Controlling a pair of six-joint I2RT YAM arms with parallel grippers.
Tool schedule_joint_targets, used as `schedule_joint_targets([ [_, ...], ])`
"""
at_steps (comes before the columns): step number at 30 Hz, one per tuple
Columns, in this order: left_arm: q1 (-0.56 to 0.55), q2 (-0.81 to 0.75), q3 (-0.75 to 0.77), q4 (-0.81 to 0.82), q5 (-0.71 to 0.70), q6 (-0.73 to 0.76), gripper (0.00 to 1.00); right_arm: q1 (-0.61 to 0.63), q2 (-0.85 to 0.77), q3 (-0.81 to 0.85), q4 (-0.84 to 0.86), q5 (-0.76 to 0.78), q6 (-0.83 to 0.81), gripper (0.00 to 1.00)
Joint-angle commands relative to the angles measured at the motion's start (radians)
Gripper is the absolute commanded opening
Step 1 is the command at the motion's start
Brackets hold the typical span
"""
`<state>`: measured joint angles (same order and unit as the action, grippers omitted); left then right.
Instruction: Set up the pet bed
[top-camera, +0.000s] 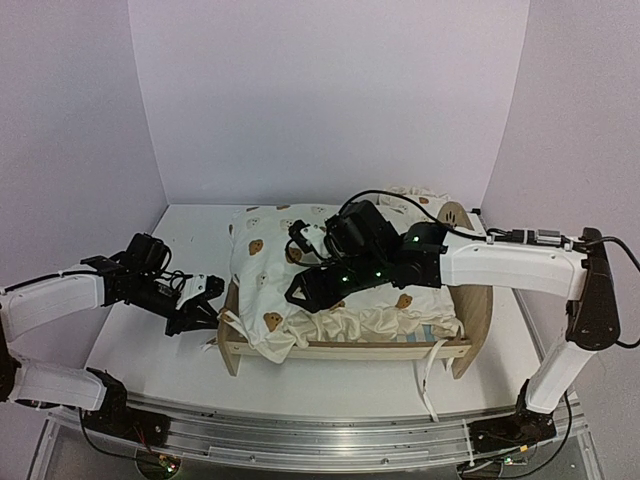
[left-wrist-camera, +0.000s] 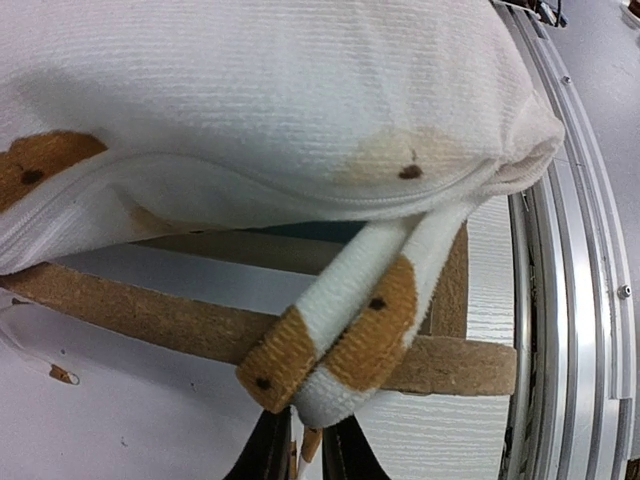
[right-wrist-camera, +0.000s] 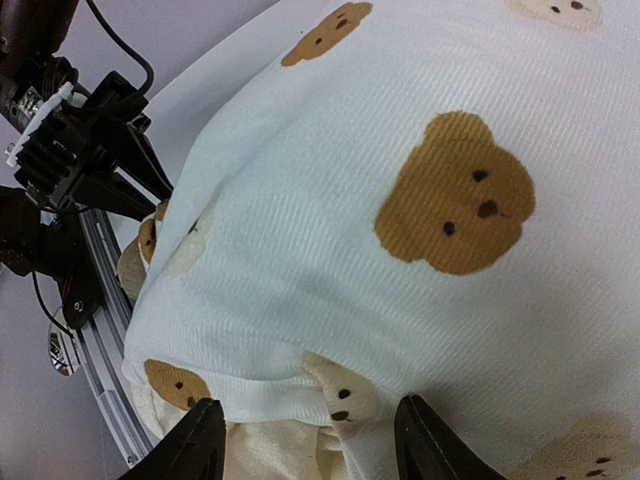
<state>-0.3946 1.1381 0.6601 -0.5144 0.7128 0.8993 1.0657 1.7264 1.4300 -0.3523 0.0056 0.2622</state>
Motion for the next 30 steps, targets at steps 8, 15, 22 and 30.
schedule_joint_targets([
  [8,-0.008,-0.065,0.101,-0.103,-0.058,-0.091,0.00,-0.002,-0.020,0.007,0.026,0.053,-0.048,0.61],
  [15,-0.008,-0.145,0.258,-0.464,0.051,0.088,0.00,-0.003,0.024,0.037,0.017,0.107,-0.044,0.63],
  [22,-0.171,-0.045,0.359,-0.531,0.156,-0.032,0.00,-0.012,0.057,0.052,0.013,0.127,-0.013,0.63],
  [30,-0.356,0.019,0.335,-0.424,0.111,-0.094,0.00,-0.012,0.032,0.030,0.009,0.137,0.001,0.64],
])
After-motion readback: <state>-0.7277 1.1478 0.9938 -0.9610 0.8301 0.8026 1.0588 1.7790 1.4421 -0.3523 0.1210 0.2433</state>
